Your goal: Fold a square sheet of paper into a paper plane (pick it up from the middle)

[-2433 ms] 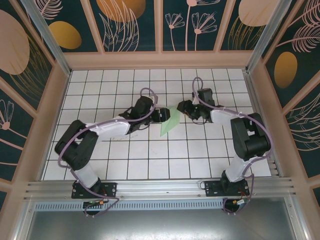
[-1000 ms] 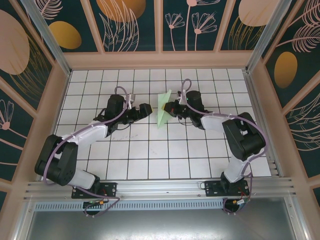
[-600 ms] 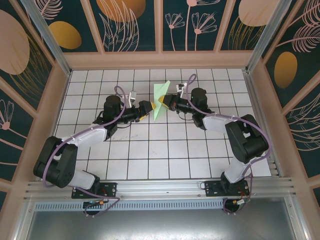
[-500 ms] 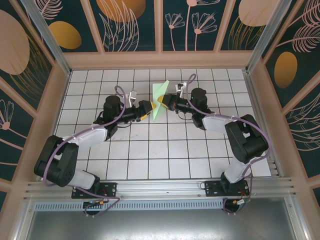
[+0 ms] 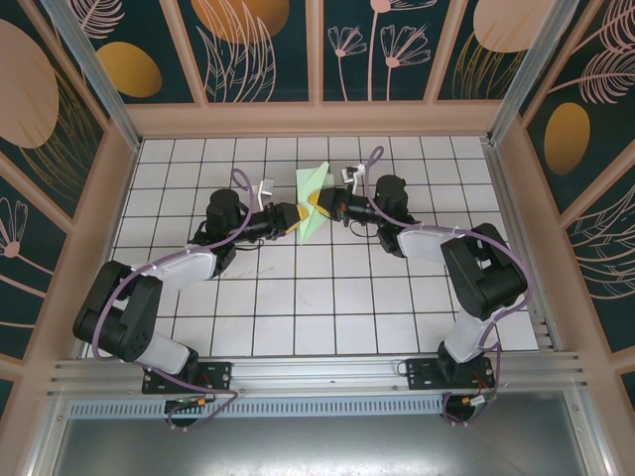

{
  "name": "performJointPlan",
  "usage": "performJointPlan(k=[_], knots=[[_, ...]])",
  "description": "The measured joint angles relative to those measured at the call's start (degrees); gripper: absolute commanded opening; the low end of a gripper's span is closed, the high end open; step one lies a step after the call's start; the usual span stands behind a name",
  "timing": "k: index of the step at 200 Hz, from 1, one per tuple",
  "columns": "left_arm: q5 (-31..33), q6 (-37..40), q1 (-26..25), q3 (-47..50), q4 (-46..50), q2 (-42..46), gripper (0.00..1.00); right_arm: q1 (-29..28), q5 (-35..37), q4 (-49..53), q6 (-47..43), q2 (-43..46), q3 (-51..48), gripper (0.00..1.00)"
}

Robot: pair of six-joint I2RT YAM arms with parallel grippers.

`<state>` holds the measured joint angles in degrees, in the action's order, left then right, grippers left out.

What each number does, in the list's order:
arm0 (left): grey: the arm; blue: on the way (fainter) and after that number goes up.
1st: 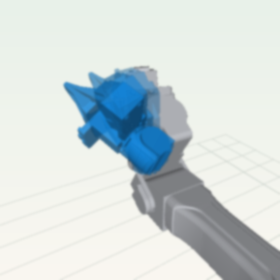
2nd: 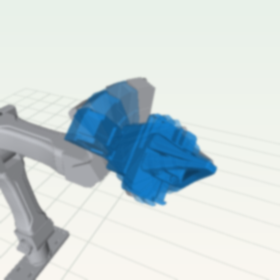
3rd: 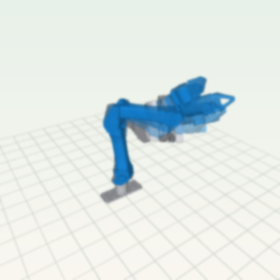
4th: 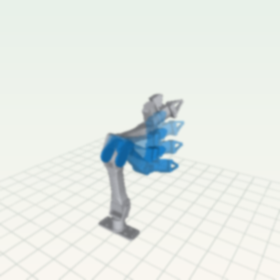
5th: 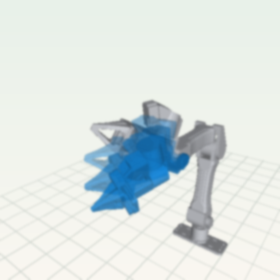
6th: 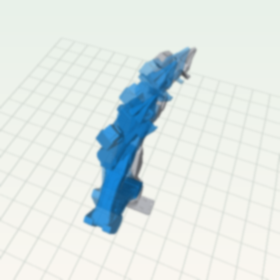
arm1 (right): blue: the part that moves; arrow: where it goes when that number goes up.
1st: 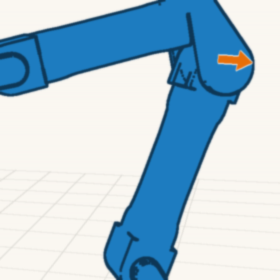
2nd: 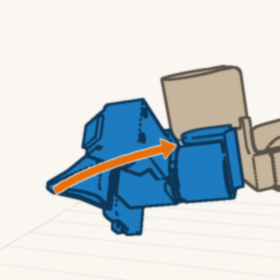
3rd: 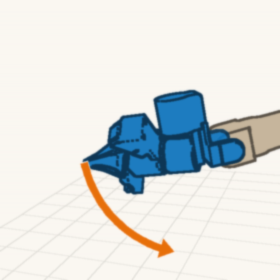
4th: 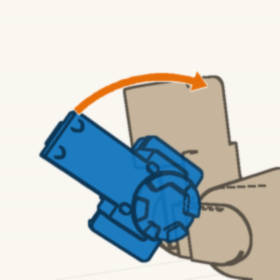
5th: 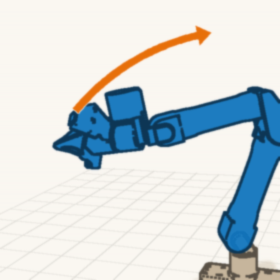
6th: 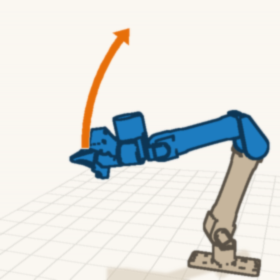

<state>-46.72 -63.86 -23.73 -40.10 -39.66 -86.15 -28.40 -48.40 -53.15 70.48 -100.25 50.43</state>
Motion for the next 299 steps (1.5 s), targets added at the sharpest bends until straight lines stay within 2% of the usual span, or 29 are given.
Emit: performJointPlan(k=[26,56,77,100,135,173,201,223,239,268,289,299], knots=[[0.50,2.03,0.00,-0.35,2.19,0.00,0.08,0.02,-0.83,3.15,-0.59,-0.07,1.18,0.19],[3.52,8.26,0.00,-2.56,11.23,0.28,0.06,0.59,0.76,14.82,-6.67,1.18,3.06,0.46],[10.14,16.24,0.00,-5.90,22.53,1.07,0.04,1.77,7.69,28.55,-13.81,4.33,4.70,0.58],[22.08,24.83,0.00,-10.01,35.15,1.70,0.05,2.67,18.32,41.22,-20.48,7.63,6.86,0.61],[40.85,32.89,0.00,-13.11,48.00,1.05,0.02,2.58,31.78,51.98,-25.68,9.49,7.48,0.61],[59.36,35.85,-0.35,-18.10,57.83,-3.48,0.02,2.08,39.67,57.72,-27.80,9.49,7.43,0.61],[68.22,36.59,-2.38,-21.49,62.10,-6.99,0.03,1.66,43.15,59.36,-28.06,9.46,7.37,0.61],[70.71,36.65,-4.63,-23.85,63.80,-11.65,0.09,1.51,44.70,59.87,-28.00,9.46,6.84,0.61],[69.88,36.81,-5.70,-24.55,63.91,-14.75,0.19,1.49,45.59,60.33,-27.93,9.49,6.64,0.60],[62.97,36.65,-6.21,-24.57,62.66,-16.22,0.50,0.96,45.90,60.13,-27.04,9.49,5.88,0.59],[57.77,36.89,-6.08,-24.48,59.58,-15.67,0.64,-0.68,45.81,59.34,-26.38,9.16,5.64,0.58],[55.60,37.31,-5.79,-24.17,58.27,-14.78,0.71,-2.01,45.70,58.21,-26.21,8.50,5.66,0.54]])
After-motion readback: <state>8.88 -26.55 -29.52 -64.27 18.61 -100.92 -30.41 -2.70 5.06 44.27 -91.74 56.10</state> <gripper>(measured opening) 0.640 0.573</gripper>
